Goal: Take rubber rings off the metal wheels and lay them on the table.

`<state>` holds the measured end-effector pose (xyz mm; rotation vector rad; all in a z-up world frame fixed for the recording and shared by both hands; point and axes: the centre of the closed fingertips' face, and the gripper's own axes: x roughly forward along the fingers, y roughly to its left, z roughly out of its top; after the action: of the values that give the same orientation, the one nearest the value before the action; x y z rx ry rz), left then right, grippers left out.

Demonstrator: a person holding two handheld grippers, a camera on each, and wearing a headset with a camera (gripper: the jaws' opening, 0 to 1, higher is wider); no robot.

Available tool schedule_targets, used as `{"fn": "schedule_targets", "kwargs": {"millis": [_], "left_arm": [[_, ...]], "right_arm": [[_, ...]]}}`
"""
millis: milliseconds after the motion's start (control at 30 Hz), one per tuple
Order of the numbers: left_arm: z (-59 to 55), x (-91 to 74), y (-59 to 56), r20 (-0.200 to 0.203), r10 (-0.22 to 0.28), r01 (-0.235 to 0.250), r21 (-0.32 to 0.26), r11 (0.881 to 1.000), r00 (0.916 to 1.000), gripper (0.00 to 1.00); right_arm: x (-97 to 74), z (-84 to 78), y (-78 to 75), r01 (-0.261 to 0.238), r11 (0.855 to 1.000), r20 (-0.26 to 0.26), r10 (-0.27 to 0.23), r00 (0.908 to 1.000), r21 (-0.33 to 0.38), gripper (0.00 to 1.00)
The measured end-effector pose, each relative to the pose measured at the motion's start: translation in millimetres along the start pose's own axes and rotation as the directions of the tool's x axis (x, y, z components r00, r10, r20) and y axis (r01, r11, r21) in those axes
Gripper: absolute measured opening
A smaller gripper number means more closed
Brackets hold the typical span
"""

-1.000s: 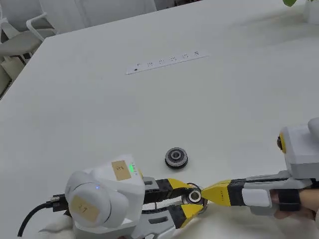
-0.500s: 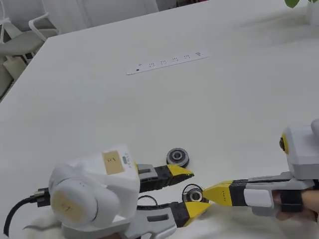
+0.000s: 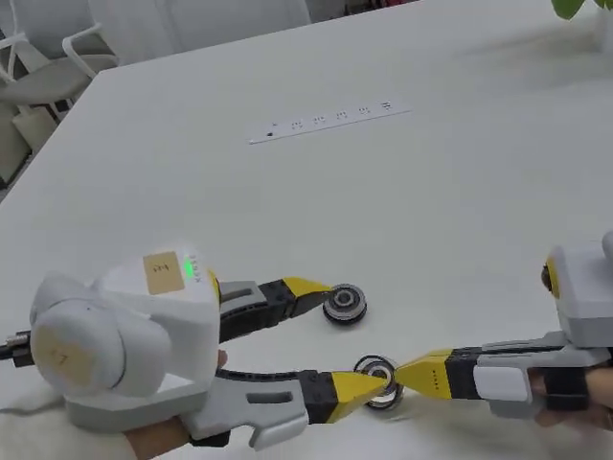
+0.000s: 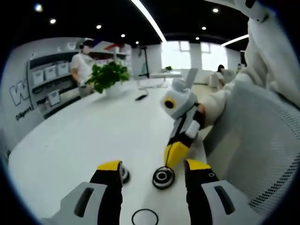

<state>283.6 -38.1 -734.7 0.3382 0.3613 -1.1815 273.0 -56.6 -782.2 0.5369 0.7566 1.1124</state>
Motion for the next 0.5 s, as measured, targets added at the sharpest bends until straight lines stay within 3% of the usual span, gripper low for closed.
{"fn": "schedule_targets", "kwargs": {"millis": [200,400,500], "left_arm": [[-5.2,-5.7,-0.1,-0.03,0.001,0.0,0.027,1.0,0.9996,0.63],[-5.8,-15.1,3.1,-0.044,0.016,-0.015,0.022,1.0,0.9989,0.81],[-5.6,-20.7,5.0,-0.043,0.025,-0.024,0.025,0.999,0.9987,0.82]], "right_arm": [[-2.9,-3.1,2.6,0.013,1.0,-0.027,-0.013,0.9995,-0.015,0.0],[-8.4,-0.3,8.4,0.015,1.0,-0.025,-0.016,0.9996,-0.026,0.0],[-10.9,0.4,12.2,0.015,0.999,-0.027,-0.016,0.9995,-0.032,0.0]]}}
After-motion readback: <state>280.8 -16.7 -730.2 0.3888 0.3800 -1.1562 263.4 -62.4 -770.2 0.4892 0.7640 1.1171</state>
